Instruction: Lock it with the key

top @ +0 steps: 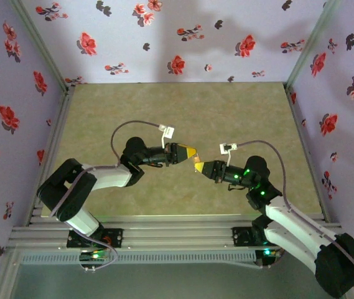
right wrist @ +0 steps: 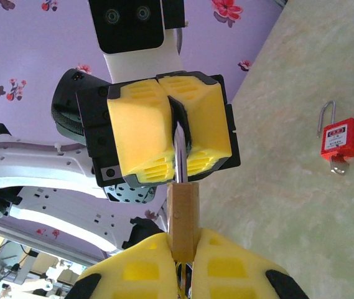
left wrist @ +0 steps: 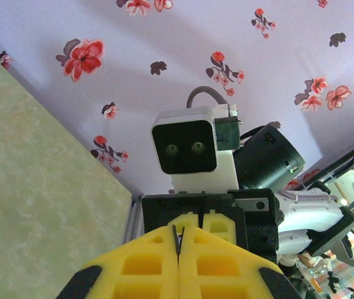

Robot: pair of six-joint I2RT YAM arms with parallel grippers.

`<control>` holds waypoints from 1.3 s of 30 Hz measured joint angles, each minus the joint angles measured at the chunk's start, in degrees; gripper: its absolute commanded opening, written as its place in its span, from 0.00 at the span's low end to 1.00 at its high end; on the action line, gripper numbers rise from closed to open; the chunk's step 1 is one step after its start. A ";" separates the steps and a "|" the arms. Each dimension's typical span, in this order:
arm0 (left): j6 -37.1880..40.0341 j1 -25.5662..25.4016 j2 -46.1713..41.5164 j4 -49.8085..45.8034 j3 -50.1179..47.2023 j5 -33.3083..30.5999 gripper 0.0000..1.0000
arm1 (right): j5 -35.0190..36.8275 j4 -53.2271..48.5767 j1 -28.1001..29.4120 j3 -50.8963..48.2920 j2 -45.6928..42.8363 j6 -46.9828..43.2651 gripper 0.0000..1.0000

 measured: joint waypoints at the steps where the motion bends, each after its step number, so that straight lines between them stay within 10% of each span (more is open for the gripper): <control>1: 0.04 0.00 0.00 0.09 0.07 0.00 0.00 | 0.00 0.04 0.00 0.00 0.00 0.04 0.00; 19: 0.39 -0.42 0.02 0.24 1.51 0.07 0.00 | 0.04 1.29 -0.37 -0.07 -0.50 0.04 0.00; 31: 0.35 -0.72 -0.90 -0.57 0.85 3.63 0.51 | 1.31 0.11 -0.48 -0.68 -1.95 0.07 0.00; 39: 0.00 1.51 -3.58 -1.44 -1.27 6.40 0.60 | 3.04 -1.29 -1.03 -1.95 -3.76 -0.02 0.00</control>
